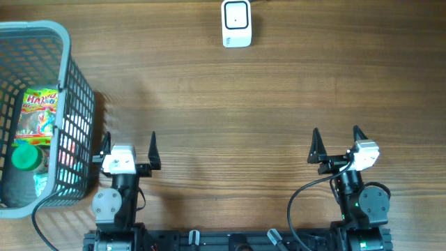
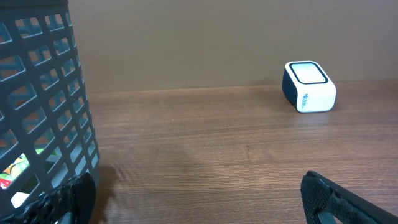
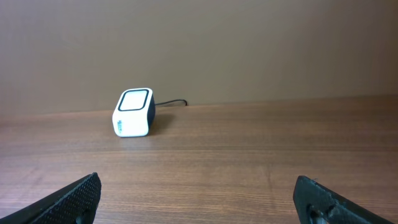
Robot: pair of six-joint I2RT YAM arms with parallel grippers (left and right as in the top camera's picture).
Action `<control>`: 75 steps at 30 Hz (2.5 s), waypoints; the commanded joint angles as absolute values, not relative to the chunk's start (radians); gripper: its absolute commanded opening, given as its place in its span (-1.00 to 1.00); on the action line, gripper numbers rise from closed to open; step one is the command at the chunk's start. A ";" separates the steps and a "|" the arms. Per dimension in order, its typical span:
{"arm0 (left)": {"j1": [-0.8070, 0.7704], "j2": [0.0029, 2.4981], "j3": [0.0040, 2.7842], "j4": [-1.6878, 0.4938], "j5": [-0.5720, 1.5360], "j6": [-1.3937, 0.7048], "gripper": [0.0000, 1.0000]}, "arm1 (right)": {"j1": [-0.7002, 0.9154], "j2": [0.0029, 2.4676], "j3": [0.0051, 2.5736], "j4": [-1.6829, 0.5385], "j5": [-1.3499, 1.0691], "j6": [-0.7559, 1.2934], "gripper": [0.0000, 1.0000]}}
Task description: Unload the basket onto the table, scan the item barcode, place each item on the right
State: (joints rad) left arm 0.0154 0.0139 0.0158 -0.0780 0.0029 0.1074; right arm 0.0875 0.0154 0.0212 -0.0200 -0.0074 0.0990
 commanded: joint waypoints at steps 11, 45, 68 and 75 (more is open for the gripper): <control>0.016 0.007 0.006 -0.074 0.010 0.097 1.00 | 0.144 0.007 0.014 -0.013 -0.023 0.081 1.00; 0.016 0.009 0.006 -0.043 0.187 0.201 1.00 | 0.144 0.007 0.014 -0.013 -0.023 0.081 1.00; 0.016 0.938 1.325 -1.051 0.454 -0.014 1.00 | 0.144 0.007 0.014 -0.013 -0.023 0.081 0.99; 0.020 1.108 1.773 -1.195 -0.142 -0.469 1.00 | 0.144 0.007 0.014 -0.013 -0.023 0.080 1.00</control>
State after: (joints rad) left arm 0.0143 1.0252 1.5944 -1.1458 0.1120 -0.2977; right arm 0.1398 0.0154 0.0200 -0.0177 -0.0113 0.0986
